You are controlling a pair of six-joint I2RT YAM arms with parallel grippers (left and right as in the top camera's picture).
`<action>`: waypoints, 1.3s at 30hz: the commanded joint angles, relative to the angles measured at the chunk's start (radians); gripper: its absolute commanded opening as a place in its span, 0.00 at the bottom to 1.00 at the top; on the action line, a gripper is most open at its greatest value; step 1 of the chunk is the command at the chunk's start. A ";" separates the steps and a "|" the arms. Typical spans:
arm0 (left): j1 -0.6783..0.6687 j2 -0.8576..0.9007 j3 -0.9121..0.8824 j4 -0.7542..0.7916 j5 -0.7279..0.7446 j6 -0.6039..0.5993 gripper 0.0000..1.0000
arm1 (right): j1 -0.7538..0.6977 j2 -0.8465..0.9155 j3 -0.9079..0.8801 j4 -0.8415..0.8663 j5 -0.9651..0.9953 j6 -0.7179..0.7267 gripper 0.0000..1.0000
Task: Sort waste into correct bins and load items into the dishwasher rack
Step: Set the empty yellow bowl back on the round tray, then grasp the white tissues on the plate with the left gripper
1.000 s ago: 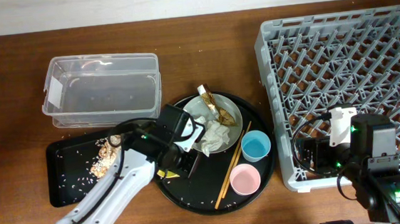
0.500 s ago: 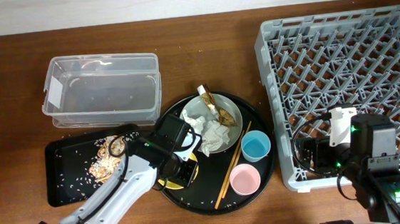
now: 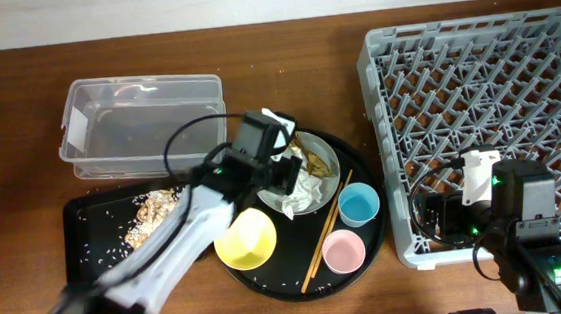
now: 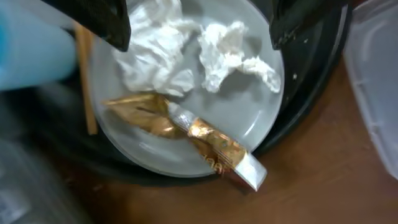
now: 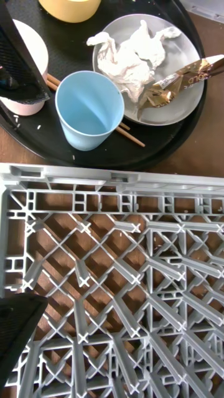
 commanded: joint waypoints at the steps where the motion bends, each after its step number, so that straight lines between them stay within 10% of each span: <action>1: -0.001 0.130 0.005 0.040 -0.034 0.002 0.71 | -0.003 0.000 0.022 0.000 -0.006 0.011 0.98; 5: -0.001 0.211 0.005 0.055 -0.062 0.002 0.68 | -0.003 0.000 0.022 0.000 -0.006 0.011 0.98; 15: -0.001 0.246 0.005 0.018 -0.087 0.002 0.01 | -0.003 0.000 0.022 -0.004 -0.006 0.011 0.98; 34: 0.331 0.014 0.181 -0.144 -0.190 0.001 0.01 | -0.003 0.000 0.022 -0.004 -0.006 0.011 0.98; 35: 0.354 0.024 0.181 -0.138 -0.191 0.001 0.06 | -0.003 0.000 0.022 -0.004 -0.006 0.011 0.98; 37: 0.387 0.045 0.181 -0.127 -0.190 0.001 0.54 | -0.003 0.000 0.022 -0.005 -0.006 0.011 0.98; 39: 0.394 0.047 0.182 -0.126 -0.164 0.002 0.62 | -0.003 0.000 0.022 -0.005 -0.006 0.011 0.99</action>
